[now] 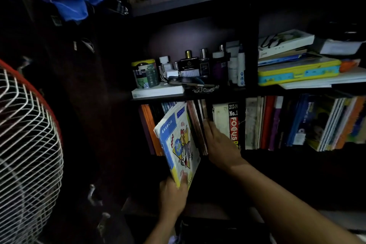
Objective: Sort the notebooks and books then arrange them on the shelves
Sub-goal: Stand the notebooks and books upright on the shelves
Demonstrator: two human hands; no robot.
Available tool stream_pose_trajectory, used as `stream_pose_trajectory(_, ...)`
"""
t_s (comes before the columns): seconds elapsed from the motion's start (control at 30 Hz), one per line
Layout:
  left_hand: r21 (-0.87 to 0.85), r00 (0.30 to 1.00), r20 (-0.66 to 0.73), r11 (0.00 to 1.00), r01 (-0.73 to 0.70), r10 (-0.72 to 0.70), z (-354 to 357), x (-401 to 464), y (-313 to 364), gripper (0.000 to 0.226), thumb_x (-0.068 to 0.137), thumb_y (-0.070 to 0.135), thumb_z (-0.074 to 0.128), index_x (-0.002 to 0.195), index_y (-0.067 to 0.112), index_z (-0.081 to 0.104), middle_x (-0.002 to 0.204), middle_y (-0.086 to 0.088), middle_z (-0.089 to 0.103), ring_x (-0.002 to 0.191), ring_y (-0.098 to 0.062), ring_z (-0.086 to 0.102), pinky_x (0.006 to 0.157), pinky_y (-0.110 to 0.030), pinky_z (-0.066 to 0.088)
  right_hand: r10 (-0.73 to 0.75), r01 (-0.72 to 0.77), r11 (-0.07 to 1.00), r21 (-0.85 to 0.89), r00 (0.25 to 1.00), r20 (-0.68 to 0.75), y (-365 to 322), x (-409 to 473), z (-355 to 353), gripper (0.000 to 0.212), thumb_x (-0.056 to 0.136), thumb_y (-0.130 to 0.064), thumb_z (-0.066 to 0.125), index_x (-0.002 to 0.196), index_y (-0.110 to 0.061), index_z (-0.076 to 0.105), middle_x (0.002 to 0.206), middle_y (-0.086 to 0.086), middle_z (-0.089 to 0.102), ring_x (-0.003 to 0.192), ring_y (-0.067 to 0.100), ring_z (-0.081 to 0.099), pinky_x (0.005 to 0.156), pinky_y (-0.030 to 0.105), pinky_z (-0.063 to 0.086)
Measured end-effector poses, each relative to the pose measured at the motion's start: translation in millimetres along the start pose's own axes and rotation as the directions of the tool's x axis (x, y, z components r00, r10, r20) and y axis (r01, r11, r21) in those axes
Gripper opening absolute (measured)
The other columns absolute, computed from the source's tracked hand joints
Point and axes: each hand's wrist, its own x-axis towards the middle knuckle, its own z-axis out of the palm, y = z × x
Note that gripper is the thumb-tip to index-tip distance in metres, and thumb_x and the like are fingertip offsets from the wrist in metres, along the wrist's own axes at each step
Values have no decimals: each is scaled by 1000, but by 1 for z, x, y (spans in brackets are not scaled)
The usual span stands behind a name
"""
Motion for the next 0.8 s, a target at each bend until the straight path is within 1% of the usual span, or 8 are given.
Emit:
stream_pose_trajectory(0.07, -12, 1000, 24, 1000, -19, 20, 1, -1, 0, 39, 96, 42, 63, 116, 10, 71, 110, -10, 71, 103, -28, 67, 81, -27, 50, -40, 40, 996, -78, 999, 6, 3, 2, 6, 76, 96, -13, 50, 160, -6, 8, 164, 15, 18, 140, 30, 41, 106, 33, 42)
stream_pose_trajectory(0.2, -46, 996, 80, 998, -41, 45, -5, -5, 4, 39, 97, 42, 61, 119, 12, 70, 112, -3, 72, 107, -26, 67, 85, -27, 50, -87, 80, 947, -310, 996, -7, 7, 8, 25, 68, 99, -16, 47, 158, -3, 17, 160, 19, 24, 146, 32, 32, 117, 37, 32)
stream_pose_trajectory(0.33, -51, 992, 126, 999, -20, 26, -10, -4, 4, 42, 97, 46, 58, 123, 15, 69, 108, 5, 69, 101, -18, 66, 86, -26, 49, -191, 211, 776, -594, 977, 98, 30, 2, 28, 83, 101, -25, 43, 156, -3, -15, 167, 16, -2, 154, 36, 1, 126, 42, 11)
stream_pose_trajectory(0.4, -52, 989, 144, 999, -14, 22, -10, -3, 5, 43, 97, 47, 57, 126, 17, 67, 109, 6, 69, 101, -17, 65, 86, -27, 50, -237, 260, 672, -694, 962, 132, 48, -4, 24, 86, 100, -28, 44, 156, -9, -18, 167, 14, -8, 154, 36, -8, 126, 43, 8)
stream_pose_trajectory(0.47, -46, 988, 153, 999, -12, 19, -10, -3, 7, 48, 95, 51, 56, 129, 18, 65, 115, 4, 70, 106, -19, 66, 90, -30, 52, -254, 279, 588, -759, 955, 154, 61, -4, 22, 87, 98, -28, 46, 158, -16, -15, 167, 17, -6, 153, 38, -11, 125, 45, 8)
stream_pose_trajectory(0.57, -44, 985, 171, 999, 4, 4, -12, -4, 6, 63, 86, 65, 51, 129, 20, 65, 117, 5, 70, 107, -18, 66, 94, -36, 54, -256, 293, 540, -789, 950, 177, 64, 0, 17, 88, 98, -30, 47, 158, -17, -15, 166, 21, 2, 153, 38, -6, 124, 45, 11)
stream_pose_trajectory(0.73, -49, 983, 185, 999, 9, 0, -12, -6, 9, 50, 94, 55, 55, 132, 22, 62, 118, 6, 68, 110, -17, 64, 96, -33, 51, -257, 285, 469, -836, 950, 180, 64, -1, 18, 96, 98, -34, 53, 156, -16, -21, 165, 24, 1, 152, 42, -3, 123, 47, 6)
stream_pose_trajectory(0.8, -53, 980, 197, 998, 19, -8, -13, -7, 11, 54, 91, 59, 53, 130, 24, 63, 117, 7, 69, 109, -17, 65, 96, -36, 53, -260, 290, 439, -850, 947, 189, 60, 1, 17, 94, 98, -31, 54, 157, -13, -17, 165, 23, 2, 152, 42, 0, 123, 47, 8)
